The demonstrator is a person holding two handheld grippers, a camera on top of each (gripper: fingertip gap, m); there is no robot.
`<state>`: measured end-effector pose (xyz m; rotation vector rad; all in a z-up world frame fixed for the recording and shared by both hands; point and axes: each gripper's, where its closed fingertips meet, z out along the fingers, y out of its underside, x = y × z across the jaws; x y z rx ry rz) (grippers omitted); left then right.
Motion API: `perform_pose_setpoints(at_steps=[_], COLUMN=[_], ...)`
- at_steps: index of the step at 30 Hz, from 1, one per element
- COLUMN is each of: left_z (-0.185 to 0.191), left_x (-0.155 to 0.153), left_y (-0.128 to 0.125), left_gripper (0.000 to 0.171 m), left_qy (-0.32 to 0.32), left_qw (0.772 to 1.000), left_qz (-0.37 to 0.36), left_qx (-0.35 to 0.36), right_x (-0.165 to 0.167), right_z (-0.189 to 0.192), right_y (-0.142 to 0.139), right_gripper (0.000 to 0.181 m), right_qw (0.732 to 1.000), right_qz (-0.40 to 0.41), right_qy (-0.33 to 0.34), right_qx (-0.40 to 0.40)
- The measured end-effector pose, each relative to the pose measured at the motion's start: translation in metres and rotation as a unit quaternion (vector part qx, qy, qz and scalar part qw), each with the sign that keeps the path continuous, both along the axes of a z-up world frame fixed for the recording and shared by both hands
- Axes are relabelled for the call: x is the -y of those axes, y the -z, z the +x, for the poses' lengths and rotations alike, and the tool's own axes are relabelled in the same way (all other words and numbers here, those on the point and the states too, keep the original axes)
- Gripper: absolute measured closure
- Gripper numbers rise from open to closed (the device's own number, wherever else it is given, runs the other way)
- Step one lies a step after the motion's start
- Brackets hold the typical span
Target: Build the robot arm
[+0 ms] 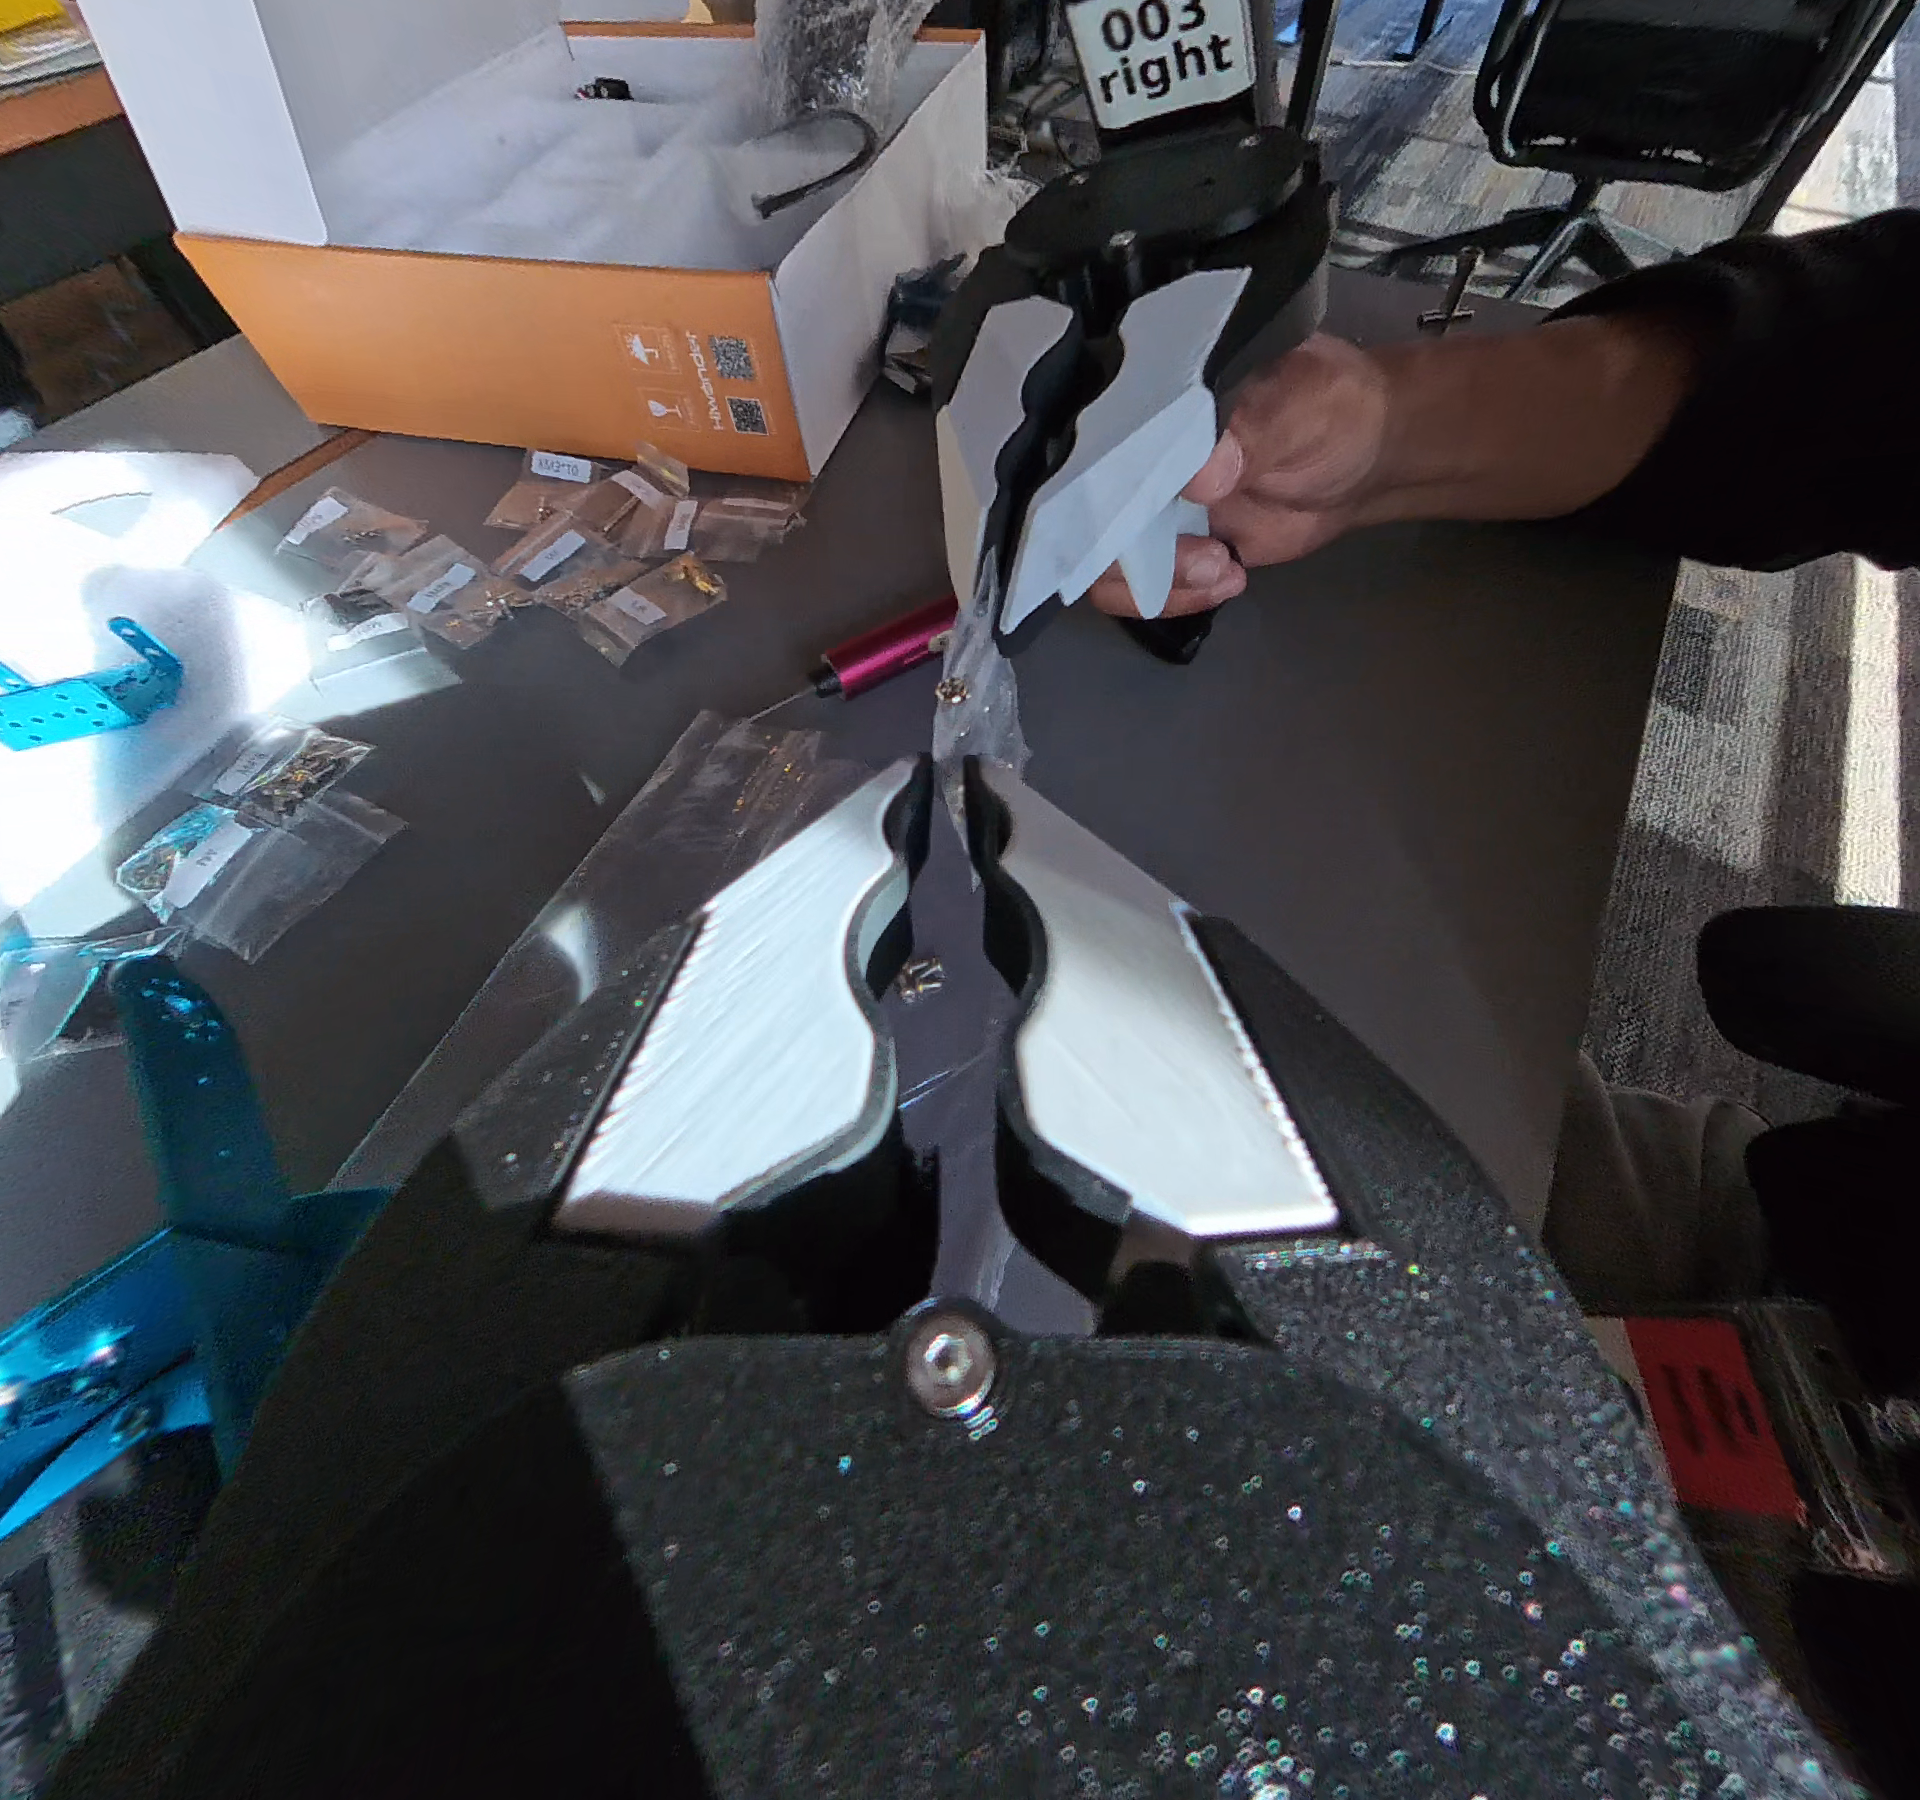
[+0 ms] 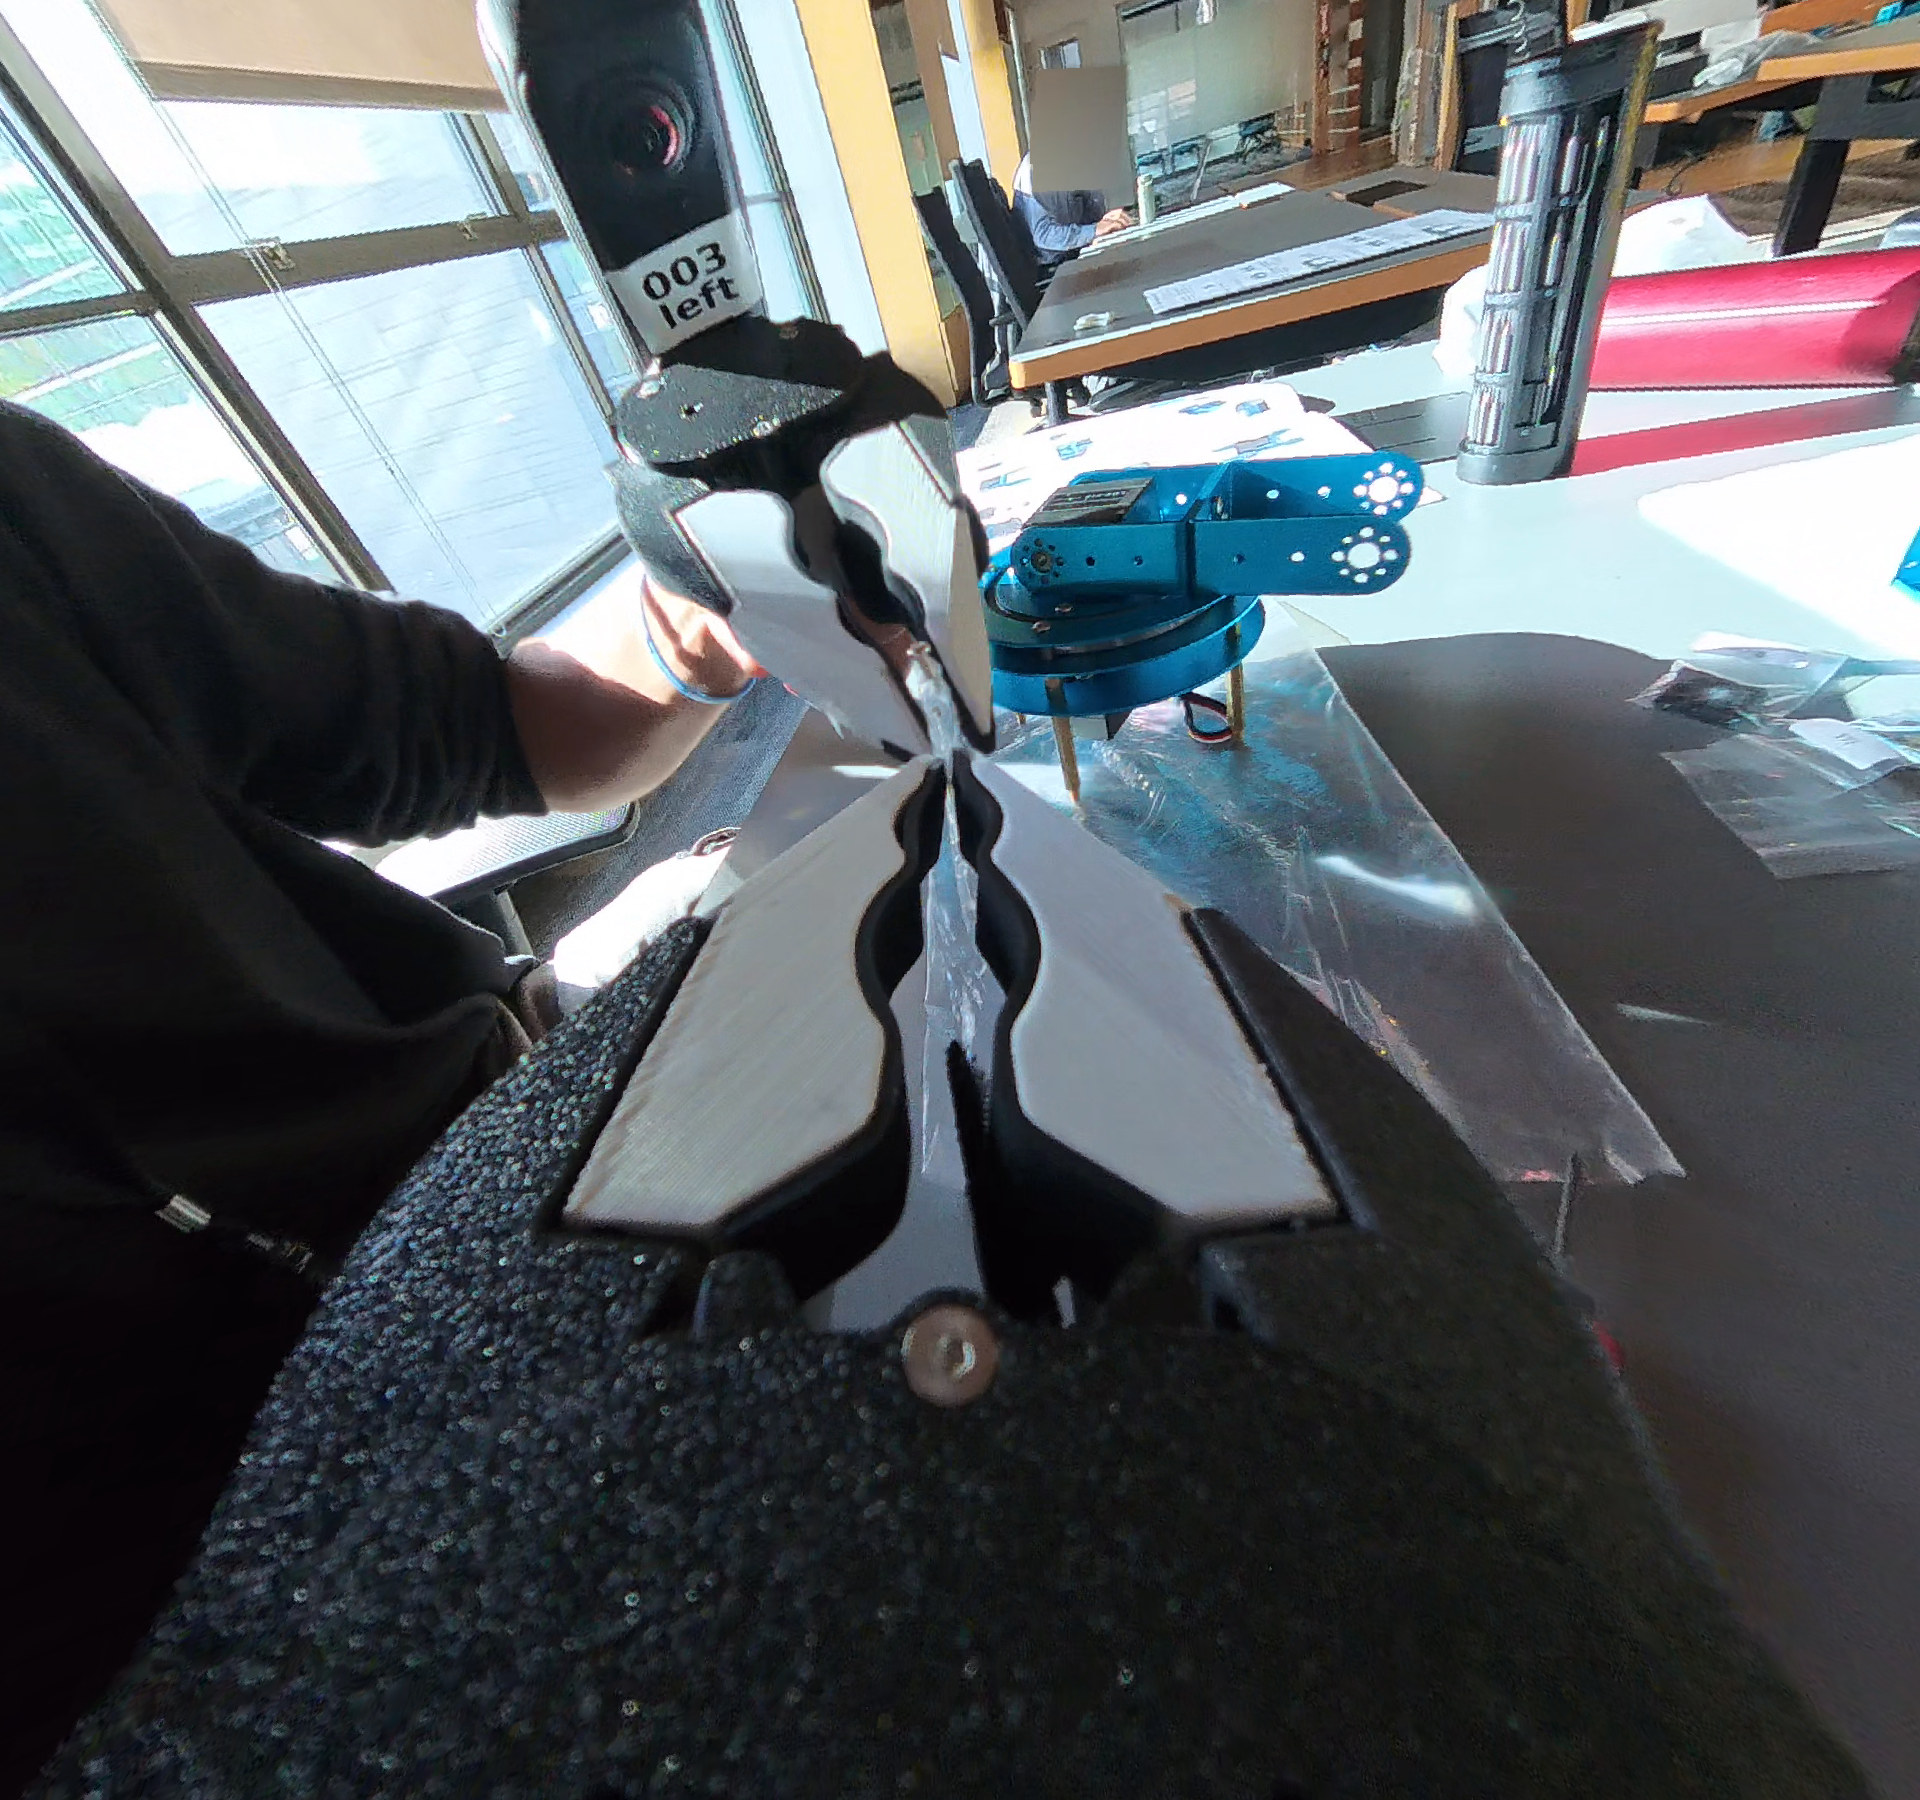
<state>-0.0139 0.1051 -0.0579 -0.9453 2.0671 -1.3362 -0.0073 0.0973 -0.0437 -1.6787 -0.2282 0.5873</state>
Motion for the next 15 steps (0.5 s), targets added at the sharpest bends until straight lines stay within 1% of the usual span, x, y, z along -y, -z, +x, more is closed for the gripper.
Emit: perform_pose_setpoints(at_steps=[6,11,15], left_z=[-0.0017,-0.0023,-0.0023], left_x=[0.0018,0.0000,-0.0002], left_y=[0.0056,0.0016,0.0025], left_gripper=[0.171,0.171,0.171], left_qy=[0.008,0.026,0.024], left_qw=[0.999,0.996,0.997], left_qz=[-0.032,-0.078,-0.074], left_qx=[-0.005,-0.026,-0.029], right_x=[-0.0014,0.0000,0.0012], right_z=[0.0011,0.0049,0.0049], right_y=[0.0041,0.0071,0.0068], right_gripper=[0.180,0.177,0.181], right_qw=[1.000,1.000,1.000], right_qz=[-0.010,-0.016,-0.014], right_qy=[0.001,0.003,0.002], right_qx=[-0.005,0.005,0.014])
